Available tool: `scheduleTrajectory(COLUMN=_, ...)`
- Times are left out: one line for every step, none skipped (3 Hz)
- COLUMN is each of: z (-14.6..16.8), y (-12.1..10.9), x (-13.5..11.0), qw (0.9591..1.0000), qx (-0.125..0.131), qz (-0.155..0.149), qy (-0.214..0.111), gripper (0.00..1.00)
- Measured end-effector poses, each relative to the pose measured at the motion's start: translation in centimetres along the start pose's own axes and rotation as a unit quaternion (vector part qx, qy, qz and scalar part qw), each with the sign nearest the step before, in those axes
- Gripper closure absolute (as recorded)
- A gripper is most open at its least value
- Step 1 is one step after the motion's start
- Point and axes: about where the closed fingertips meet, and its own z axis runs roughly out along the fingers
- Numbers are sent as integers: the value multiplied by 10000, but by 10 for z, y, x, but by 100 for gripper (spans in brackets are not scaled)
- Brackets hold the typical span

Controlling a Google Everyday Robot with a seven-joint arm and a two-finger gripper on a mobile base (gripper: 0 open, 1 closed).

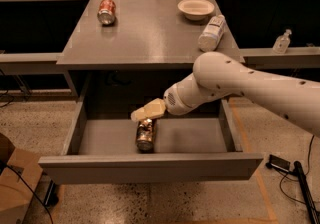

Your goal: Pick orange can from top drawer and place on counter

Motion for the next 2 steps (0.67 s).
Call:
scheduleTrajectory(z=60, y=10, x=-12, qw=9995, qx=114, qz=249, qy=135, gripper=0)
scheduleTrajectory(z=109, y=17, x=-11, qw=9970, qx=487, qz=271, qy=530, gripper=0)
